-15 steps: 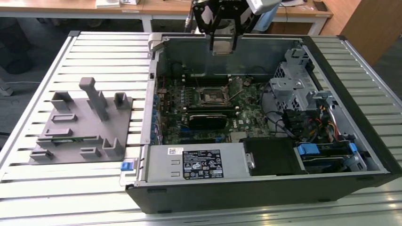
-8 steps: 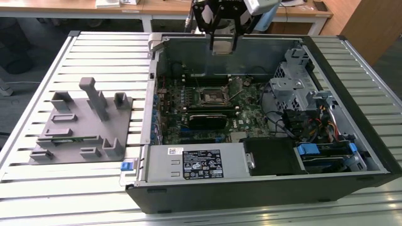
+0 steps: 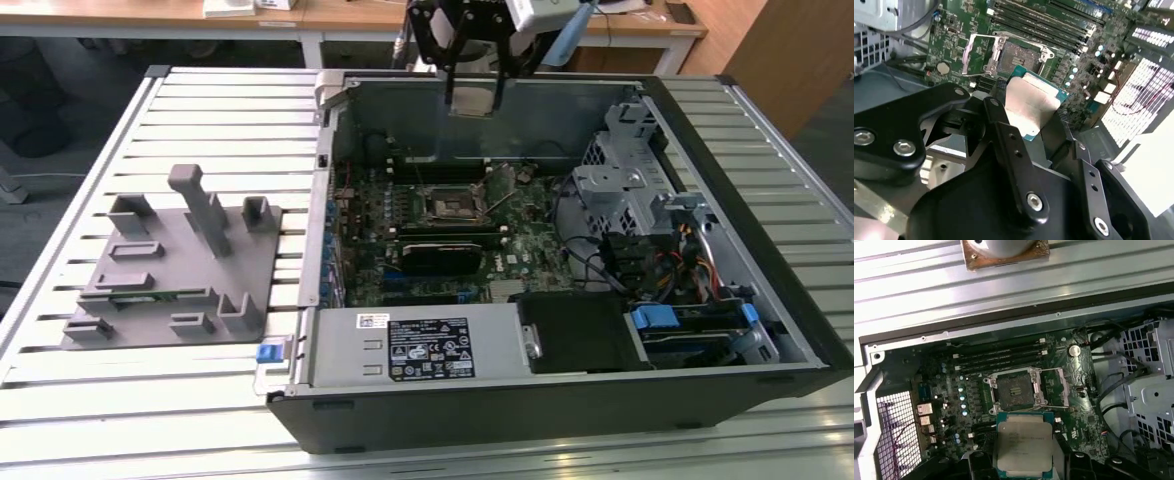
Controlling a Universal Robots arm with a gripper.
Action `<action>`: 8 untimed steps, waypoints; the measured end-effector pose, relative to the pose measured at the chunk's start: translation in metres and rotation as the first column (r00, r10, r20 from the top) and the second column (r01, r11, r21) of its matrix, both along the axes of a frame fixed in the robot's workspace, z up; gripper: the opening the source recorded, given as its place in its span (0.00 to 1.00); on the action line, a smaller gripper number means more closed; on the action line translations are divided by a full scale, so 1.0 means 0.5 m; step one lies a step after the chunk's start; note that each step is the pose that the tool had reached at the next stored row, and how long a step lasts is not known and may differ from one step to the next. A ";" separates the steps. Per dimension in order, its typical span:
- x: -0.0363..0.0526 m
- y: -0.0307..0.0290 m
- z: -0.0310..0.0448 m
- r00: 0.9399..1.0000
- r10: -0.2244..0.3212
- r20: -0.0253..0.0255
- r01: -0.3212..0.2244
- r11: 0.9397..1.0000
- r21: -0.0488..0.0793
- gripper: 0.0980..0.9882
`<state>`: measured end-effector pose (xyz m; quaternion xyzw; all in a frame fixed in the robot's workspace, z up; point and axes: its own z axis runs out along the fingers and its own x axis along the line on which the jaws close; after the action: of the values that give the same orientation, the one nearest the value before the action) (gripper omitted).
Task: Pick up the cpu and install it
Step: 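Place the cpu into insertion slot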
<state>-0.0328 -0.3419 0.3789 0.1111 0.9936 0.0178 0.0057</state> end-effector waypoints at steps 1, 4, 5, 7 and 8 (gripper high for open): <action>0.000 0.000 0.000 1.000 -0.019 0.000 0.019 1.000 0.000 0.49; 0.000 0.000 -0.001 0.998 -0.068 0.000 0.068 0.998 0.000 0.49; 0.000 0.000 -0.002 0.997 -0.083 0.000 0.083 0.997 0.000 0.49; 0.000 0.000 -0.002 0.994 -0.111 0.000 0.111 0.994 0.000 0.49; 0.000 0.000 -0.003 0.992 -0.125 0.000 0.125 0.992 0.000 0.49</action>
<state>-0.0328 -0.3419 0.3775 0.1732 0.9847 0.0174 0.0071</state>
